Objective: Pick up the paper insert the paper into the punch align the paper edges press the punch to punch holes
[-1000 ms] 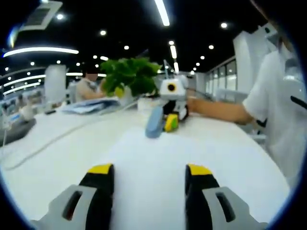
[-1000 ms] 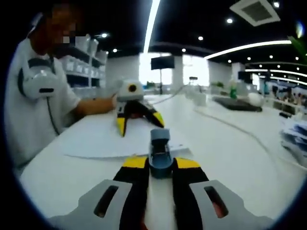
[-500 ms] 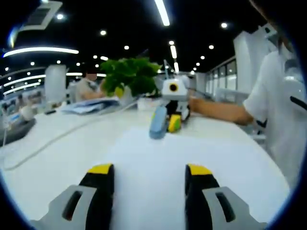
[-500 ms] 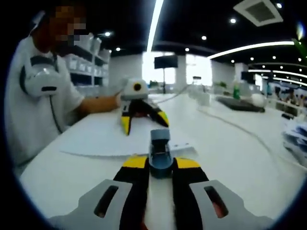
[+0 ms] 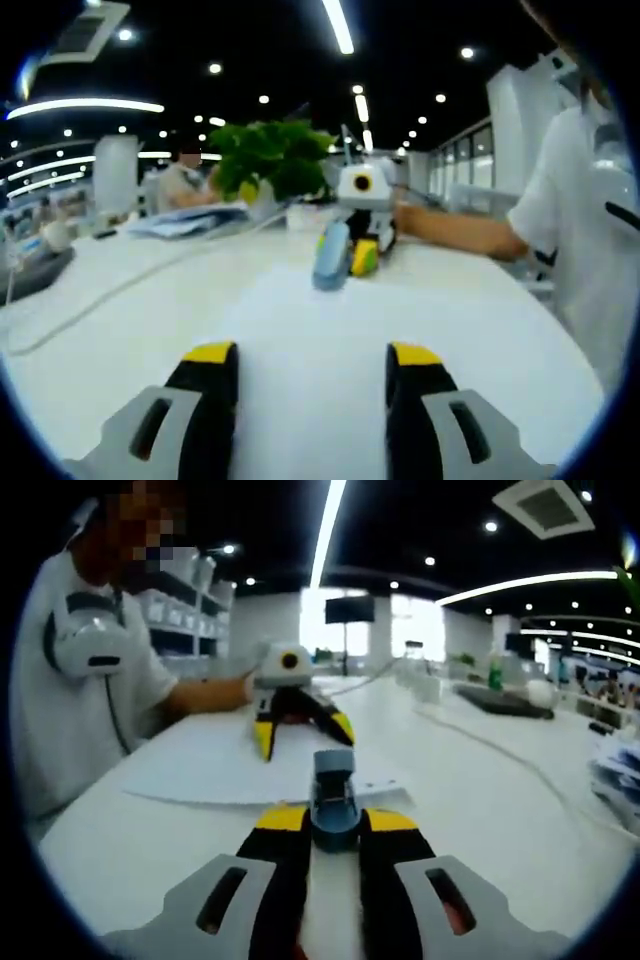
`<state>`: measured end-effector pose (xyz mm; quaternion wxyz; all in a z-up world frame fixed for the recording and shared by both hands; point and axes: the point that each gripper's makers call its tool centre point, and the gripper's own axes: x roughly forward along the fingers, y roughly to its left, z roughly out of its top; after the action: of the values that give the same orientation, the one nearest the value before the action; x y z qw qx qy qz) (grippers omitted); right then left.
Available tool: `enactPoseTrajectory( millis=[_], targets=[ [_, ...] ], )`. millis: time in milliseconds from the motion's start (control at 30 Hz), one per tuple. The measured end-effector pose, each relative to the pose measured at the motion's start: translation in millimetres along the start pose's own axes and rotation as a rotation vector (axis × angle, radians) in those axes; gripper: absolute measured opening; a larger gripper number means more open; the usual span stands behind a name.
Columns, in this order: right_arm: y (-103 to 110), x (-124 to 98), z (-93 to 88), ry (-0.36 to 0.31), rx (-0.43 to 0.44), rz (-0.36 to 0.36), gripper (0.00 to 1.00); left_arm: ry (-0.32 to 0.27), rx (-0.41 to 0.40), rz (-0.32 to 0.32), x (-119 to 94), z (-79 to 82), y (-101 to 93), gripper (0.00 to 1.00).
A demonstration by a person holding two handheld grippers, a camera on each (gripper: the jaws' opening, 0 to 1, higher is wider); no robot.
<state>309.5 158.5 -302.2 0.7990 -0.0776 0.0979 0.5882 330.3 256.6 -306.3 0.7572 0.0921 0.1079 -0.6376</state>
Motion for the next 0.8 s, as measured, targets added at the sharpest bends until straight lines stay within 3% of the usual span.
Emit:
enactPoseTrajectory(
  millis=[567,800],
  targets=[
    [-1.9,1.3,-0.9,0.010,-0.029,0.000,0.23,-0.003,0.001,0.000,0.2,0.5,-0.2,0.60],
    [-4.5,-0.1,-2.9,0.019,-0.003,-0.017,0.28,-0.005,0.000,0.001,0.2,0.7,0.2,0.60]
  ],
)
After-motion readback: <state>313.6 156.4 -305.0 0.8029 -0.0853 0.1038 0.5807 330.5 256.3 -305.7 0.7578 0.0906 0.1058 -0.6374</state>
